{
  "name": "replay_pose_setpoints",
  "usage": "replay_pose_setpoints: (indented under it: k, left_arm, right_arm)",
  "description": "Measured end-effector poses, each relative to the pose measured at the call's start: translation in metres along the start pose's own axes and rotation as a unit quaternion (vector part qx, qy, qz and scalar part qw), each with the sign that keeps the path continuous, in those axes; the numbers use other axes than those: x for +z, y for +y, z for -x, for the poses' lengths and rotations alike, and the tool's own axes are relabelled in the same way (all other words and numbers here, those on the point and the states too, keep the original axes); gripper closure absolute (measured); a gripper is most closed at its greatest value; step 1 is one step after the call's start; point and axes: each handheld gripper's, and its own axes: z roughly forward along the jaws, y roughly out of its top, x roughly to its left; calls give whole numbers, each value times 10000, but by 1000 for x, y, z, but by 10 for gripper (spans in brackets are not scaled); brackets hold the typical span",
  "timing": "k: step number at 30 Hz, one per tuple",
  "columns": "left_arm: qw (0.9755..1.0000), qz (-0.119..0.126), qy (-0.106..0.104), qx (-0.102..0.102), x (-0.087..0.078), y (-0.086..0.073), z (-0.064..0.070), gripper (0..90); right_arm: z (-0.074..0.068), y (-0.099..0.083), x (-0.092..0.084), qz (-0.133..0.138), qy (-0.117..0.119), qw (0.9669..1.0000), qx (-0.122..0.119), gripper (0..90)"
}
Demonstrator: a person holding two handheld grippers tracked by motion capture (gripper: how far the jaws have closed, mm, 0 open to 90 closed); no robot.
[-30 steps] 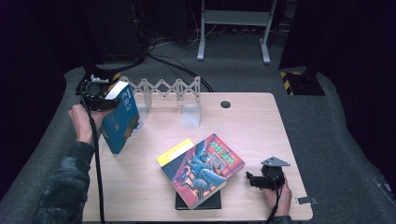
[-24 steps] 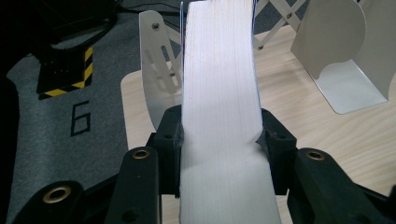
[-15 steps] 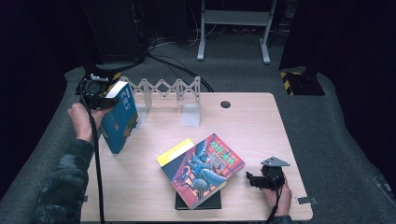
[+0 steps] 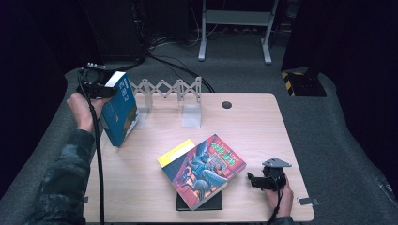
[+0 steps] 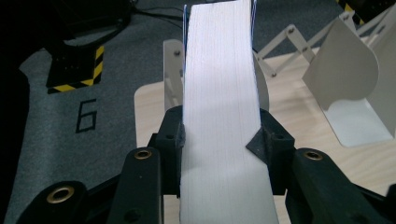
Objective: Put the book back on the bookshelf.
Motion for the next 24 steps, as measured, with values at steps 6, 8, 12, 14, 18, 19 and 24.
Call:
replay_pose_setpoints:
  k: [6, 8, 12, 14, 18, 19, 24]
  left_arm:
    - [9998, 66, -12, -163, 11, 11, 3, 605]
    - [9997, 77, 20, -221, 15, 14, 3, 605]
    - [9995, 95, 146, -281, 26, 20, 4, 605]
    - [9994, 87, 167, -297, 32, 22, 3, 604]
    - [9985, 86, 269, -463, 42, 25, 1, 604]
    - [9985, 76, 265, -479, 44, 27, 0, 605]
    - [9979, 65, 322, -554, 54, 31, 2, 604]
  right_arm:
    - [-1, 0, 0, -9, 4, 10000, 36, 137]
    - [-1, 0, 0, -12, 1, 10000, 30, 137]
    - [-1, 0, 0, -11, -1, 10000, 5, 137]
    - [-1, 0, 0, -13, -14, 10000, 19, 138]
    - [-1, 0, 0, -44, -29, 10000, -13, 139]
    - [-1, 0, 0, -39, -35, 10000, -26, 139]
    - [-1, 0, 0, -47, -22, 10000, -7, 140]
